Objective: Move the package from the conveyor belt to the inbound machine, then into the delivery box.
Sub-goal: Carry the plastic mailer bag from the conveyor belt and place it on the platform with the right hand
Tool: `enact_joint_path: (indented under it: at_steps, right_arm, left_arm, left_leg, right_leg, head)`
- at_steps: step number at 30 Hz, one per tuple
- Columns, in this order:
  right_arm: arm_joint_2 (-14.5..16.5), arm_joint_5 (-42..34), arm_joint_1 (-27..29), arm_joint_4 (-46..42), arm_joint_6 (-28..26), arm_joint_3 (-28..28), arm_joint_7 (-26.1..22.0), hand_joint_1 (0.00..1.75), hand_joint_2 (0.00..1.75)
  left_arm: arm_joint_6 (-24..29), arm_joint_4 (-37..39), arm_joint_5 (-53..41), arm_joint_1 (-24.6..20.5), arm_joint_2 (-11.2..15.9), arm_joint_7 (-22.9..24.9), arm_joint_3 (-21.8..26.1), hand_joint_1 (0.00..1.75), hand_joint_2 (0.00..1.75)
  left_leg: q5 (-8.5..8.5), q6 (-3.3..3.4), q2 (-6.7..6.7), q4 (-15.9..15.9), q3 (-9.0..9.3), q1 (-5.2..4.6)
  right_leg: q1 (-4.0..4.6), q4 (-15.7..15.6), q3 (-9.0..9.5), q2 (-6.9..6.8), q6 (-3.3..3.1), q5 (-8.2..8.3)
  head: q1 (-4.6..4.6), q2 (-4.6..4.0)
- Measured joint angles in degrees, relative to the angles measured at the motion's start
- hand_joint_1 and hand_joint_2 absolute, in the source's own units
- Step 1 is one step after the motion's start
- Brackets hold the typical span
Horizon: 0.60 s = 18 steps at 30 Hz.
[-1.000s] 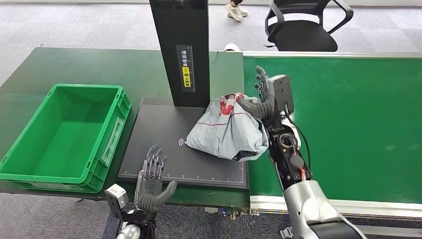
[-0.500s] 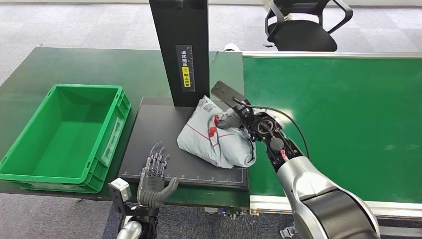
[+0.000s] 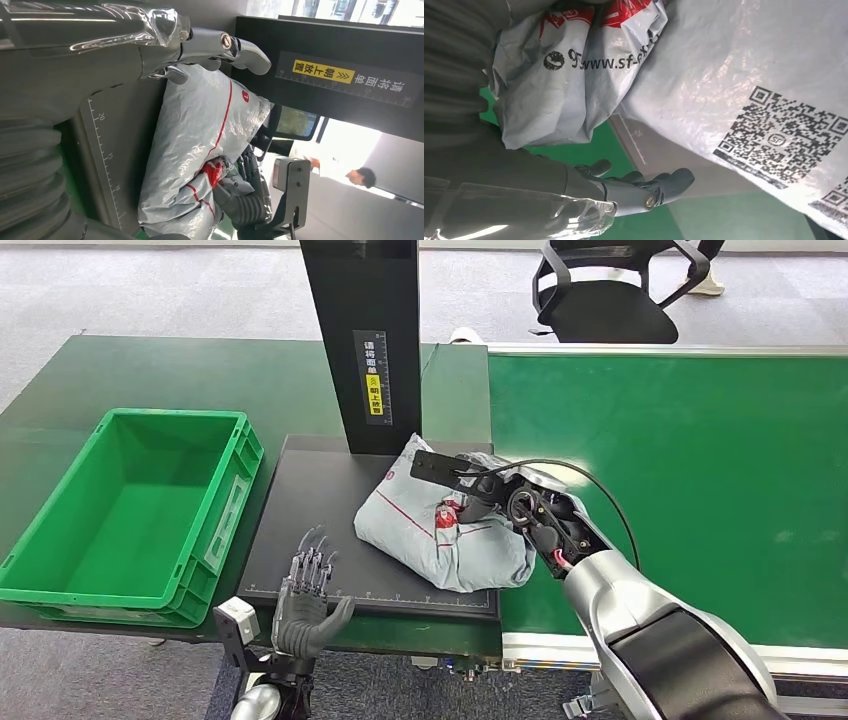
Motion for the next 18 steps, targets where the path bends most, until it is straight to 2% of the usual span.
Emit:
enact_joint_path:
  at_steps: [8,18]
  right_arm:
    - [-0.04,0.33,-0.08,-0.15,-15.4,0.19,-3.22,0.0,1.75]
    - [-0.26,-0.36,-0.41,-1.45,-23.15,-3.72,-6.42,0.0,1.75]
  left_arm:
    - [0.0,-2.48,-0.41,2.78,0.13,-0.13,0.26,0.0,1.75]
    - [-0.08,-4.22,-0.85,4.63,0.1,-0.13,1.03,0.0,1.75]
  left_leg:
    - [0.0,0.0,0.0,0.0,0.0,0.0]
    - [0.0,0.0,0.0,0.0,0.0,0.0]
  right_leg:
    - [0.0,0.0,0.0,0.0,0.0,0.0]
    - [0.0,0.0,0.0,0.0,0.0,0.0]
  head:
    - [0.01,0.0]
    - [0.01,0.0]
